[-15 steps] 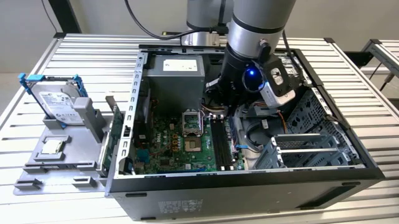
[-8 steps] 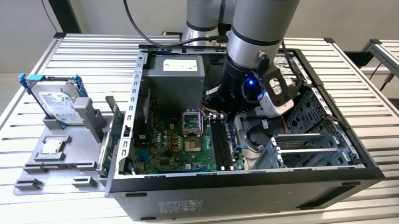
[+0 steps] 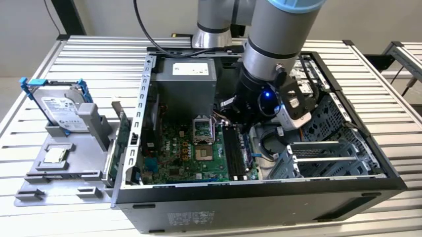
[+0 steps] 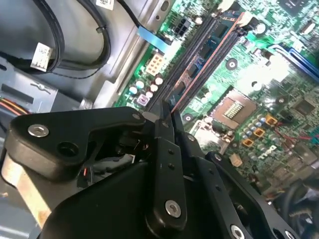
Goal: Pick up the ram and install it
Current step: 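Insert the ram into the slot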
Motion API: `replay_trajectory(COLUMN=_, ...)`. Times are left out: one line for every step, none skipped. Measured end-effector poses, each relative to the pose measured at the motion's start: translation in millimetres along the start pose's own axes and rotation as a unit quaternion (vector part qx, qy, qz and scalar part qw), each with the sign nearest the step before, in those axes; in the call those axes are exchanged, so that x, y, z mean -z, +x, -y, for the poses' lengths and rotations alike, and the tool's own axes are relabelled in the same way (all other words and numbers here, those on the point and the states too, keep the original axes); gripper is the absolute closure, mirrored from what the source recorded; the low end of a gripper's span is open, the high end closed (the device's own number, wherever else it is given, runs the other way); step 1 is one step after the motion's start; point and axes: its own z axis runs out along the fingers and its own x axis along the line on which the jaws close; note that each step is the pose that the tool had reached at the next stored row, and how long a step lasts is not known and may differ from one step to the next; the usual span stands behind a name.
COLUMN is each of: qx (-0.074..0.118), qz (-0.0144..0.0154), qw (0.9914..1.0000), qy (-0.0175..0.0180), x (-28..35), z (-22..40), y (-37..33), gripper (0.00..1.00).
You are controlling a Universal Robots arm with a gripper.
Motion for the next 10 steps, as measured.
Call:
replay_trajectory(qx=0.0, qz=0.0, qw=1.0, qy=0.0, x=-1.9, z=0.1, y=0.0, gripper=1.0)
replay_trajectory(qx=0.0, qz=0.0, qw=1.0, qy=0.0, x=-3.6, z=0.2, y=0.0, gripper=1.0)
replay_trajectory(qx=0.0, qz=0.0, qw=1.0, qy=0.0, x=-5.6, z=0.2, y=0.1, gripper=1.0)
replay_trajectory(qx=0.0, qz=0.0, qw=1.0, qy=0.0, x=-7.4, z=0.3, y=0.2, gripper=1.0)
replay_trajectory(qx=0.0, qz=0.0, qw=1.0, qy=0.0, x=-9.3, z=0.4, y=0.3, gripper=1.0)
replay_trajectory(qx=0.001, qz=0.0, qw=1.0, qy=0.0, x=-11.0, z=0.4, y=0.4, gripper=1.0)
replay_trajectory(qx=0.001, qz=0.0, qw=1.0, qy=0.0, x=-12.9, z=0.5, y=0.9, gripper=1.0)
replay_trajectory(qx=0.001, qz=-0.0001, qw=1.0, qy=0.0, x=-14.7, z=0.6, y=1.3, gripper=1.0)
replay_trajectory(qx=0.001, qz=-0.0001, qw=1.0, qy=0.0, x=-16.4, z=0.7, y=1.6, gripper=1.0)
replay_trajectory(qx=0.002, qz=-0.0001, qw=1.0, qy=0.0, x=-18.2, z=0.7, y=1.9, gripper=1.0)
